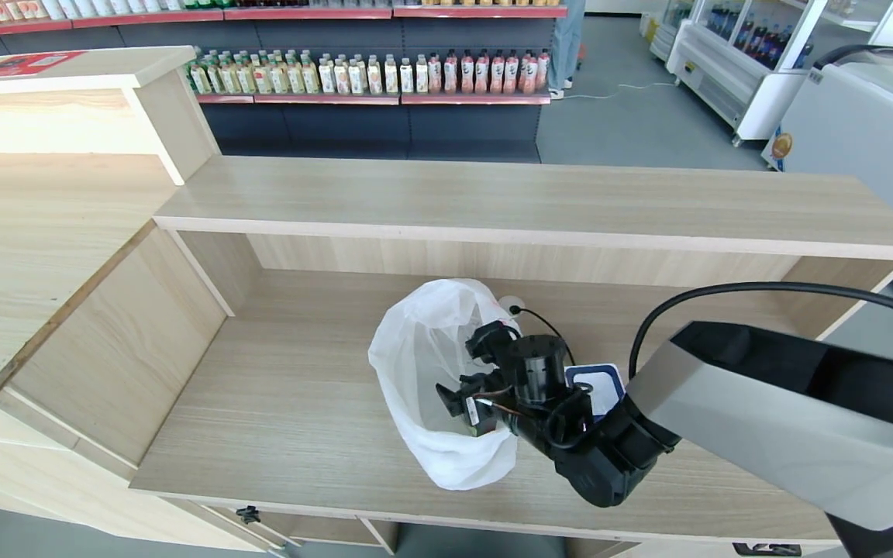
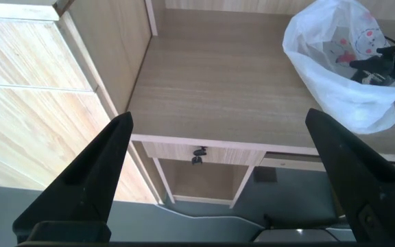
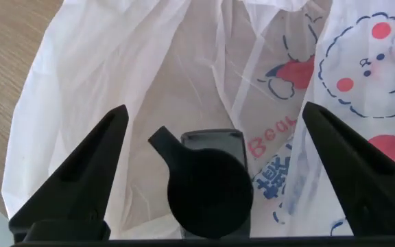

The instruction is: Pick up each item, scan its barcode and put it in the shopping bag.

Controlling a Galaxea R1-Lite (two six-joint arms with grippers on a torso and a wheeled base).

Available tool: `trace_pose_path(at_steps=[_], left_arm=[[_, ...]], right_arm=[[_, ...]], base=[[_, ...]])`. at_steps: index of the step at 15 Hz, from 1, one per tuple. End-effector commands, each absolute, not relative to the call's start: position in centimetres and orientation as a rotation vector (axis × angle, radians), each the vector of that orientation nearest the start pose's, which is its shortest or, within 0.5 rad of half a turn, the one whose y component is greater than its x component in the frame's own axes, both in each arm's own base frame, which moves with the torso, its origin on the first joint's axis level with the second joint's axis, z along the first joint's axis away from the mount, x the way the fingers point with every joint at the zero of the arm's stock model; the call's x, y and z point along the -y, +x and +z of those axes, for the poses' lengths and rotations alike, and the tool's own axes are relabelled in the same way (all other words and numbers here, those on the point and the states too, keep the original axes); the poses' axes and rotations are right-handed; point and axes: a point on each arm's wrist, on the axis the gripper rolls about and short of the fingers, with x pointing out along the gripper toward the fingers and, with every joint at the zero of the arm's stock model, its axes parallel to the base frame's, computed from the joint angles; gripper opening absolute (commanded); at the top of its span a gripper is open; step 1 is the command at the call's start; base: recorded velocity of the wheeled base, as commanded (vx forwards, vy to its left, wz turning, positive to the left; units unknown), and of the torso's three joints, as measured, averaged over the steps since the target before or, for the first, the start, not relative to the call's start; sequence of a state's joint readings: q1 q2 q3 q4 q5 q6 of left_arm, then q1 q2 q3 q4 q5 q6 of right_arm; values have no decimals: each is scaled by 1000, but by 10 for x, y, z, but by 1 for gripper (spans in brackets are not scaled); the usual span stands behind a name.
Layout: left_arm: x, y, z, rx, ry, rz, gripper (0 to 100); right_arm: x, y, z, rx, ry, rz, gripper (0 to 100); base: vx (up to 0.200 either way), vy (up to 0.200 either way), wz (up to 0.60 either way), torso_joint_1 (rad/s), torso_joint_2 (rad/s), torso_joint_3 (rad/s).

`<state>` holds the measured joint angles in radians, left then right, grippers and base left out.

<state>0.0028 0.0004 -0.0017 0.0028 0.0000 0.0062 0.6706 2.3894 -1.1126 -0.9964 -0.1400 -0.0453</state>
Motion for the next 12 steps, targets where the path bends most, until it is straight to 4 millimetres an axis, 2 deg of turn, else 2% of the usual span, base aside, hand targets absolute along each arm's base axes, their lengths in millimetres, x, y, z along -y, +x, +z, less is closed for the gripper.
trace_pose_path(at_steps=[1,4,5,6,7,8,9,12], left_arm=[[0,-23,76,-2,5,3,100],[0,-23,76,-2,3,3,100],[0,-23,76,-2,2,3,100],[0,-23,76,-2,2,3,100],[0,-23,76,-2,0,3,100],[0,-23,76,-2,0,3,100],[0,-23,76,-2,-2,3,100],[0,-23,76,-2,0,3,100]], right_arm=[[-264,349,70,-218,-41,508,100],[-253,347,123,-285,193,453,100],[-243,343,140,-273,214,429,100],[-235,339,148,-262,217,406,100],[-213,320,169,-245,212,341,100],[-195,303,181,-252,207,316,100],[-176,282,186,-276,193,286,100],[-135,229,191,-277,166,153,100]], base=[[0,0,0,0,0,0],[0,0,0,0,0,0],[0,0,0,0,0,0],[0,0,0,0,0,0],[0,0,0,0,0,0],[0,0,0,0,0,0],[0,0,0,0,0,0],[0,-200,0,4,2,1]])
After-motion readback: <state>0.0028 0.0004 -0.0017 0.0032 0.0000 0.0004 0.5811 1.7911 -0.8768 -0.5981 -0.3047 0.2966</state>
